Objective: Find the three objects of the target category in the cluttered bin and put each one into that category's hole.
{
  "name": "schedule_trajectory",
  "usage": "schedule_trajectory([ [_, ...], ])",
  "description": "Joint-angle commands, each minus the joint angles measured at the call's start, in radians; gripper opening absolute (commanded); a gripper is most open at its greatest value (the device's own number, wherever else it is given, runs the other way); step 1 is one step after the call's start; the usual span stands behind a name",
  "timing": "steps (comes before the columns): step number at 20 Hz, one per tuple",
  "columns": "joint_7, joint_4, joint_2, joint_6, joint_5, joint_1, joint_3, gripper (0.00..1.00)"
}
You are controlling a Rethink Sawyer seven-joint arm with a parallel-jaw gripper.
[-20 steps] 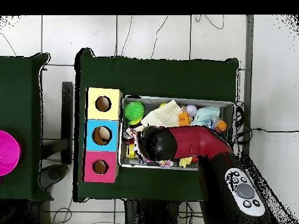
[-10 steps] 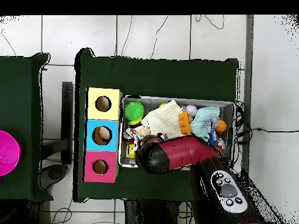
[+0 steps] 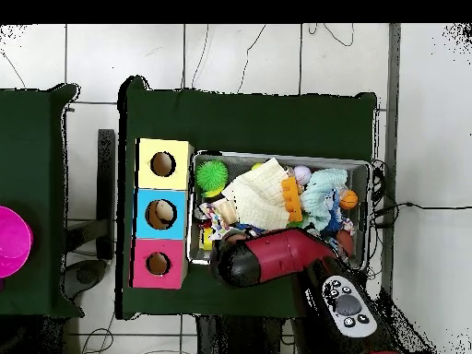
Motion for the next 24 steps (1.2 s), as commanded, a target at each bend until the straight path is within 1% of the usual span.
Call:
schedule_trajectory([
  [1, 0.089, 0.065, -0.005, 0.069, 0.027, 0.005, -0.016, 1.00],
  [4, 0.095, 0.064, 0.032, 0.041, 0.026, 0.009, -0.011, 1.00],
  [8, 0.127, 0.058, 0.070, -0.018, 0.015, 0.033, -0.021, 1.00],
  [10, 0.151, 0.044, 0.112, -0.086, -0.002, 0.049, -0.031, 1.00],
  [11, 0.161, 0.036, 0.139, -0.145, -0.016, 0.053, -0.033, 1.00],
  [14, 0.186, -0.013, 0.219, -0.263, -0.040, 0.085, -0.066, 1.00],
  [17, 0.184, -0.024, 0.261, -0.335, -0.039, 0.096, -0.084, 1.00],
  [20, 0.185, -0.023, 0.277, -0.392, -0.011, 0.089, -0.092, 1.00],
  [21, 0.183, -0.021, 0.282, -0.428, -0.009, 0.089, -0.096, 1.00],
  [23, 0.171, -0.021, 0.284, -0.441, 0.000, 0.084, -0.095, 1.00],
  [24, 0.156, -0.019, 0.283, -0.446, 0.012, 0.085, -0.096, 0.00],
])
